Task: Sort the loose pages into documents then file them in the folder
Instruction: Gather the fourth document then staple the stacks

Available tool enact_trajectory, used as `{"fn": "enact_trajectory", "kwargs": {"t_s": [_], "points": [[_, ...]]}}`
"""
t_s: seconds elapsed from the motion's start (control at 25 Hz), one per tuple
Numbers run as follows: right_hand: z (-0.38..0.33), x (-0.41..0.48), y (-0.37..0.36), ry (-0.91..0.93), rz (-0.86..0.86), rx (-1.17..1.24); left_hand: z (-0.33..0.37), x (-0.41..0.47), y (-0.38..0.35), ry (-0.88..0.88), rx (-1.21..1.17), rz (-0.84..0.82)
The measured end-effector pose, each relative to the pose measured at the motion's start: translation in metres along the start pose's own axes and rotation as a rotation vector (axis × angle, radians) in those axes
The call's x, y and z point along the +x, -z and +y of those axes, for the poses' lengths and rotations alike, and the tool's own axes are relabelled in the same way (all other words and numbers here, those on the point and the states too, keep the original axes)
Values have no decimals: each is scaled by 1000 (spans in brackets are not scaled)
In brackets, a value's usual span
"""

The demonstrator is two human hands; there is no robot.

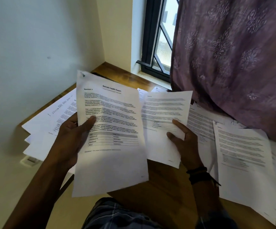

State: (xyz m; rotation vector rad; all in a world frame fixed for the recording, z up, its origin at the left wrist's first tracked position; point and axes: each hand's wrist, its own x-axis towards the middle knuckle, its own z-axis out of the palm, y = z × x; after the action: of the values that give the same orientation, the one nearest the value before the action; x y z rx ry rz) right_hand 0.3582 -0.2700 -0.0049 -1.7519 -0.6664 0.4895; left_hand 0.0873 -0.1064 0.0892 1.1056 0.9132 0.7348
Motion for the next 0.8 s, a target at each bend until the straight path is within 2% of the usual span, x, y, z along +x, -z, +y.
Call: {"fn": "enact_trajectory", "kwargs": {"t_s": [0.16, 0.4, 0.52, 0.6, 0.8], "points": [[-18, -24, 26, -21, -161, 224, 3, -4, -25, 4, -79, -123], [-25, -54, 56, -20, -173, 302, -22, -6, -60, 31, 23, -155], [-29, -69, 68, -70, -194, 400, -41, -16, -79, 129, 9, -214], [-30, -77, 74, -107, -181, 368, -52, -24, -91, 173, 35, -206], [-14, -91, 91, -213, -214, 96, -70, -42, -110, 94, 69, -178]]}}
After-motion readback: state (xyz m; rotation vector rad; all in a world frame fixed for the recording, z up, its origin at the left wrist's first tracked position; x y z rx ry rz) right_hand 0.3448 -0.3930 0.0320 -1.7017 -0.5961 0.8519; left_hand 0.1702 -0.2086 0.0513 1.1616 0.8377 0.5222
